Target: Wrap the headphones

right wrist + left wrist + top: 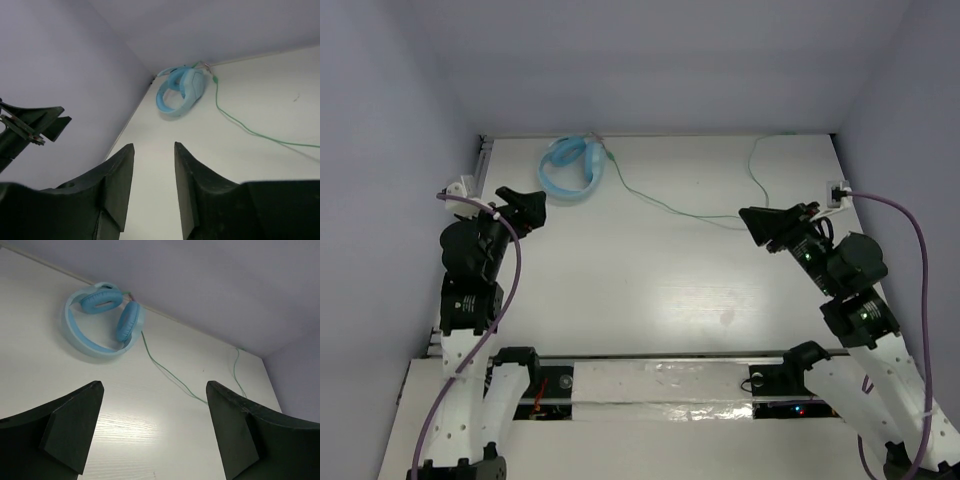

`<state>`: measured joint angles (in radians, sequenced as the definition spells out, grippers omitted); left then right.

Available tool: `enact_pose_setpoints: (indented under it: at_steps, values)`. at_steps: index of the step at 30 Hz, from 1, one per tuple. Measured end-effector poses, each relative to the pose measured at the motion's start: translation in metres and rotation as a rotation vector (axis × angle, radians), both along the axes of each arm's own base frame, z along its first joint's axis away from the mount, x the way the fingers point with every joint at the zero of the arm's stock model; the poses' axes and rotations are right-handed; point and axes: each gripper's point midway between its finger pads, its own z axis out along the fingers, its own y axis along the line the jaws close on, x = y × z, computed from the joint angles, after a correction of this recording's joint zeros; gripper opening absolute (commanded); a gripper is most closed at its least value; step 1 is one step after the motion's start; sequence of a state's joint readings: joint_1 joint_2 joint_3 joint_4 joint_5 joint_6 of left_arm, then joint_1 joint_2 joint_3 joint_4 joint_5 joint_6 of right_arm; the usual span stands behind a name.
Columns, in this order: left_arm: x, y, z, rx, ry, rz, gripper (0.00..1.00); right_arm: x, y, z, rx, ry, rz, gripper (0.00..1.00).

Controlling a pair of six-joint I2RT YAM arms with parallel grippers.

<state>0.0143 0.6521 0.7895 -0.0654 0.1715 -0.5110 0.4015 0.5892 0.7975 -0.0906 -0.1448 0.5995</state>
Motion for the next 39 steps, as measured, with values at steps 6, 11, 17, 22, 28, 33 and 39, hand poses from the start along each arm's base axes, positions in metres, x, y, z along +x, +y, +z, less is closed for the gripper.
enact_pose_setpoints:
  at_steps: [6,11,17,22,28,33,39]
  values:
    - [0.004,0.003,-0.009,-0.006,0.036,0.020,0.00,-0.002,-0.008,0.006,0.030,-0.006,-0.037,0.00]
    - [0.010,0.006,-0.019,-0.001,0.074,0.037,0.00,0.002,-0.009,0.002,0.036,0.009,-0.057,0.00]
    - [0.045,0.010,-0.041,-0.035,0.150,0.081,0.00,0.033,0.006,-0.027,-0.012,0.114,-0.049,0.05]
    - [0.092,0.015,-0.086,-0.034,0.292,0.195,0.38,0.055,0.018,-0.061,-0.057,0.219,-0.041,0.39]
    - [0.172,-0.013,-0.124,0.050,0.447,0.273,0.71,0.061,0.021,-0.054,-0.055,0.177,-0.040,0.69]
    - [0.213,-0.028,-0.150,0.081,0.519,0.339,0.72,0.065,0.025,-0.054,-0.062,0.165,-0.027,0.70]
    - [0.215,-0.011,-0.197,0.109,0.635,0.468,0.72,0.064,0.031,-0.059,-0.073,0.172,0.008,0.72]
